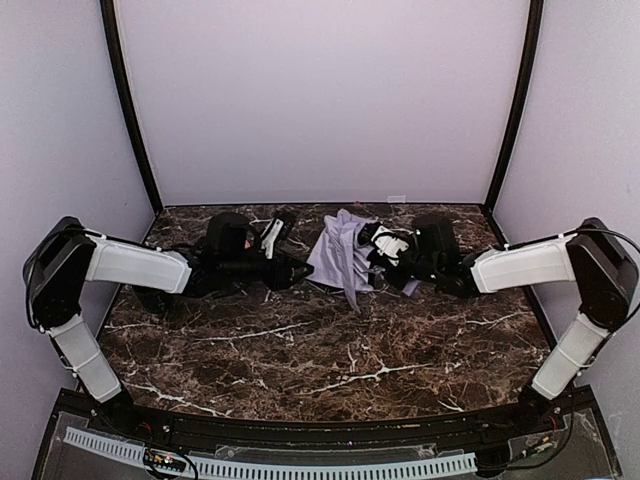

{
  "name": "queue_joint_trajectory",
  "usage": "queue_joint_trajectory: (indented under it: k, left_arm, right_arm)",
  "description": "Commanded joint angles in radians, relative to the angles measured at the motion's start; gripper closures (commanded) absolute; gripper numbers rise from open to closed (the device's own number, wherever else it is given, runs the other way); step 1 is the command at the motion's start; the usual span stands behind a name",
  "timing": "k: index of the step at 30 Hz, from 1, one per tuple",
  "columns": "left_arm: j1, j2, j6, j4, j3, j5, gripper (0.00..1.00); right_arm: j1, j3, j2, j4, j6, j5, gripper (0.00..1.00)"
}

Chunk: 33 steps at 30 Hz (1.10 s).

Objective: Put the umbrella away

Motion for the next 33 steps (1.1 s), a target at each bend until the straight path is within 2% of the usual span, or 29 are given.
queue_joint_trajectory:
  k: [1,6,9,12,14,16,20,24,25,26,29,30,31,33]
  left_arm:
    - [-0.005,-0.116,0.276,0.083,-0.023,0.201,0.58]
    - [-0.015,-0.11,0.211,0.288,-0.02,0.356,0.44]
    - [-0.033,-0.077,0.169,0.41,0.006,0.373,0.35]
    - [-0.044,-0.035,0.165,0.338,0.082,0.342,0.35]
    - [-0.044,-0.05,0.16,0.347,0.073,0.291,0.4]
    - [-0.044,-0.084,0.185,0.371,0.04,0.275,0.41]
    - [-0.044,-0.079,0.197,0.207,0.112,0.263,0.38]
    - [-0.045,-0.035,0.162,0.267,0.13,0.296,0.36]
    - [-0.044,-0.029,0.157,0.283,0.132,0.299,0.38]
    - [-0.044,-0.025,0.152,0.282,0.138,0.303,0.46]
    - [-0.045,-0.043,0.155,0.243,0.139,0.358,0.86]
    - [-0.045,-0.059,0.159,0.237,0.126,0.37,0.96]
    - [-0.044,-0.075,0.166,0.229,0.111,0.405,1.0]
    - [-0.045,-0.105,0.187,0.184,0.1,0.44,1.0]
  right_arm:
    - [0.006,0.023,-0.148,0.073,-0.185,-0.022,1.0]
    - [0.03,0.083,-0.206,0.002,-0.292,-0.025,1.0]
    - [0.045,0.124,-0.224,-0.023,-0.311,-0.042,1.0]
    - [0.06,0.164,-0.234,-0.049,-0.31,-0.057,1.0]
    - [0.068,0.182,-0.238,-0.052,-0.311,-0.053,1.0]
    - [0.071,0.193,-0.244,-0.05,-0.303,-0.047,1.0]
    - [0.088,0.197,-0.245,-0.035,-0.31,-0.012,1.0]
    - [0.102,0.192,-0.253,-0.016,-0.31,-0.027,1.0]
    - [0.103,0.19,-0.256,-0.017,-0.309,-0.029,1.0]
    - [0.103,0.188,-0.259,-0.016,-0.308,-0.029,1.0]
    - [0.099,0.187,-0.266,-0.016,-0.304,0.009,1.0]
    - [0.094,0.189,-0.267,-0.018,-0.3,0.022,1.0]
    - [0.086,0.192,-0.267,-0.021,-0.293,0.03,1.0]
    - [0.071,0.201,-0.268,-0.027,-0.274,0.034,1.0]
